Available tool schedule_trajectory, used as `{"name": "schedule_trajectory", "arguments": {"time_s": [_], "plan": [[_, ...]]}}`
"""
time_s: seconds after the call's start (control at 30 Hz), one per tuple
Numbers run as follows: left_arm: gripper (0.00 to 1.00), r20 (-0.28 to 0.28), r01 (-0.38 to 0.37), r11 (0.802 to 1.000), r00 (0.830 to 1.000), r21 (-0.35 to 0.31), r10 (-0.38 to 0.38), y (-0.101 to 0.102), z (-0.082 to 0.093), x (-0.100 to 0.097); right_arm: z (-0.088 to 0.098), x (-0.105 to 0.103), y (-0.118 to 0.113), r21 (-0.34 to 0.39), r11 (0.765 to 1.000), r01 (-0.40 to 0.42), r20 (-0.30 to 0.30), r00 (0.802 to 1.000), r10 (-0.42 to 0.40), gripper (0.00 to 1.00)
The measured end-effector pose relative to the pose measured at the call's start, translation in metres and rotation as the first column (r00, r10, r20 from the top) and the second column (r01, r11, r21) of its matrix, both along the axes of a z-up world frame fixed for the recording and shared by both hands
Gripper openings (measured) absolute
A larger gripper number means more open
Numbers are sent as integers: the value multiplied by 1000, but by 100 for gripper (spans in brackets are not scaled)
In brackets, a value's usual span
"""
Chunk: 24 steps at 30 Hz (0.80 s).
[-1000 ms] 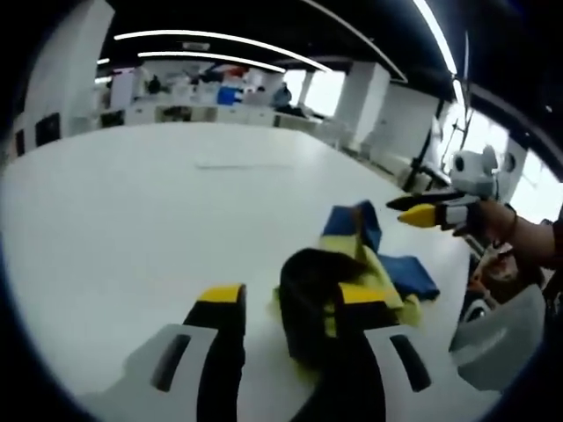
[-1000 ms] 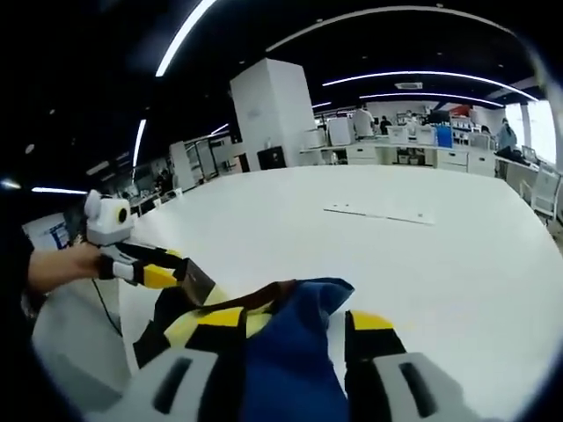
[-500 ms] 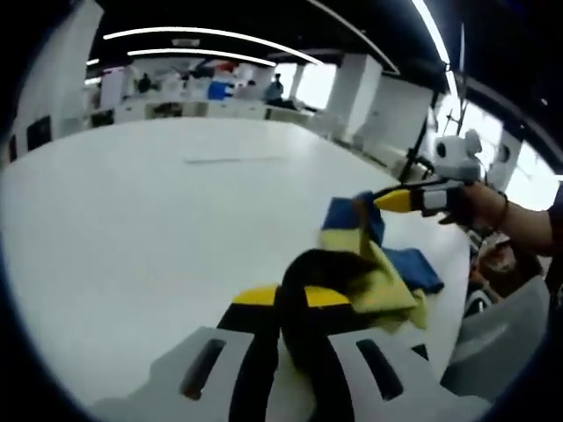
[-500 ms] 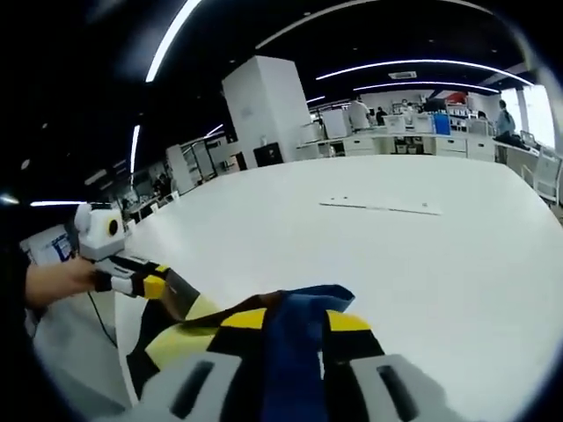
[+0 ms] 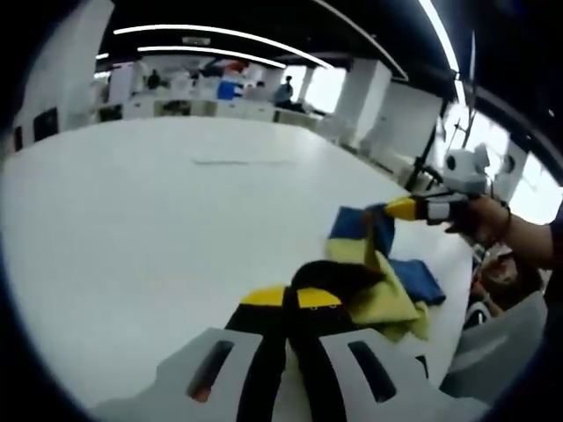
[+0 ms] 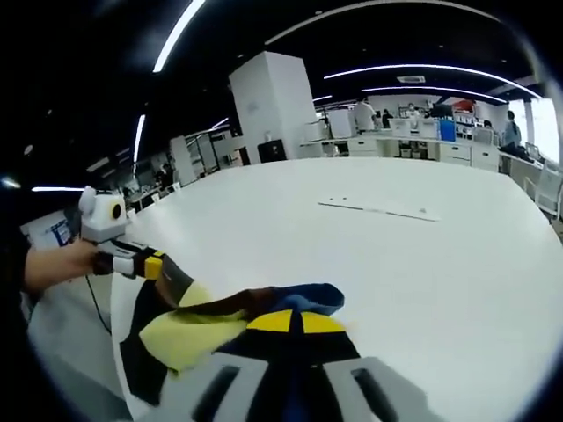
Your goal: Fold the garment on the visible template until the final outline fits inside the template.
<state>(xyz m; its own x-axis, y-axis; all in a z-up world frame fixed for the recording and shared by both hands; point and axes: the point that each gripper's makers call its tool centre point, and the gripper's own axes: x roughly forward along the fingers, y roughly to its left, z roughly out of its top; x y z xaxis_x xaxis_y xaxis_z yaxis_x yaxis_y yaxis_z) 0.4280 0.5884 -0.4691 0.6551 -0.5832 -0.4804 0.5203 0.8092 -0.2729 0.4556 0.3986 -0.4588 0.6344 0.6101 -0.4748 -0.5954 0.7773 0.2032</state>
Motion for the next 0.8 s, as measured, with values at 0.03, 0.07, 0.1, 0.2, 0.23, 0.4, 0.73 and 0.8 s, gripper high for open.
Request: {"name": "schedule_trajectory", "arguments": {"time_s": [0.03, 0.07, 0.1, 0.2, 0.23, 0.4, 0.73, 0.8], "plan": [[0, 9, 0, 1000, 1000, 3, 0, 1, 2, 2, 3, -1, -3, -5, 1000, 1, 7, 1000, -1, 0], [0, 14, -3, 1000, 1000, 4, 3, 3, 5, 3, 5, -1, -6, -10, 1000, 2, 12, 1000, -2, 0], [0, 21, -8, 1000, 1000, -2, 8, 5, 9, 6, 7, -1, -10, -20, 1000, 7, 20, 1000, -6, 0], [0, 29, -9, 1000, 1000, -2, 9, 8, 16, 12, 12, -1, -20, -38, 999, 17, 31, 999, -16, 0], [0, 35, -8, 1000, 999, 6, 8, 10, 18, 14, 15, -1, -24, -41, 999, 21, 33, 999, -20, 0], [0, 58, -10, 1000, 998, 7, 9, 16, 31, 27, 30, 2, -37, -51, 998, 39, 57, 998, -36, 0], [0, 152, -4, 1000, 988, -13, 6, 15, 71, 50, 59, 15, -65, -88, 991, 103, 139, 986, -90, 0], [0, 158, 6, 1000, 987, -6, -5, 14, 75, 54, 62, 18, -72, -95, 988, 119, 145, 984, -105, 0]]}}
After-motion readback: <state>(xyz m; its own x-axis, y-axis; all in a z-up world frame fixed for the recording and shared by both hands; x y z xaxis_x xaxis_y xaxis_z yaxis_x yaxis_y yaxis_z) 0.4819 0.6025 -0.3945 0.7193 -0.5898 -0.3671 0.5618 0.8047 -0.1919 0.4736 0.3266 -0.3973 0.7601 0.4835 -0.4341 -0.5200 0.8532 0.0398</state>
